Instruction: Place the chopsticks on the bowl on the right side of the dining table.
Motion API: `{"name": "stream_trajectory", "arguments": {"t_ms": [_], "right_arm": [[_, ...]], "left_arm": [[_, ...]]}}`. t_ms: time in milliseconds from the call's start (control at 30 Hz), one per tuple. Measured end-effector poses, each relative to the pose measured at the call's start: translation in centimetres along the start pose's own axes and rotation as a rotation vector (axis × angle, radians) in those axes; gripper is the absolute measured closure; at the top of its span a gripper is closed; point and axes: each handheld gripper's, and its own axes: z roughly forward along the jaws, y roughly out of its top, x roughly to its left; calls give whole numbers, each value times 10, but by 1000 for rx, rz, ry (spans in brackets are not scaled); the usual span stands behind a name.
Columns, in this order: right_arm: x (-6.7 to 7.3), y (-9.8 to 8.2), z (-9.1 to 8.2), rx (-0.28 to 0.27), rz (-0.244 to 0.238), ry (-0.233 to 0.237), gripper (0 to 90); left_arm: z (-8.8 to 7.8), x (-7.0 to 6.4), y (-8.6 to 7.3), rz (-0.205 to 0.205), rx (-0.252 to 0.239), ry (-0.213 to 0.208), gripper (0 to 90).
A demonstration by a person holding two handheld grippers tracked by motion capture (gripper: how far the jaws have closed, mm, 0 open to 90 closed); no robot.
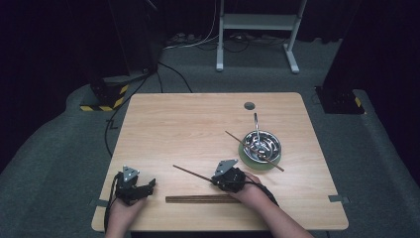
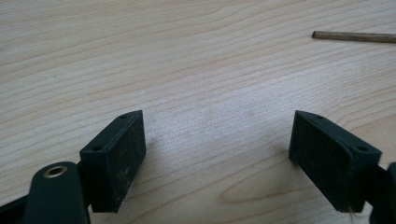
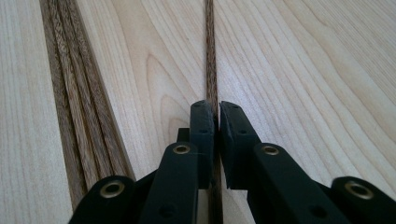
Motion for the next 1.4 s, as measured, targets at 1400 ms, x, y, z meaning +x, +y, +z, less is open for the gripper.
{"name": "stream_trajectory", "arguments": {"t_ms": [1400], "right_arm": [[-39, -44, -93, -79, 117, -227, 843]], "left_arm": [[0, 0, 0, -1, -1, 1, 187]]}}
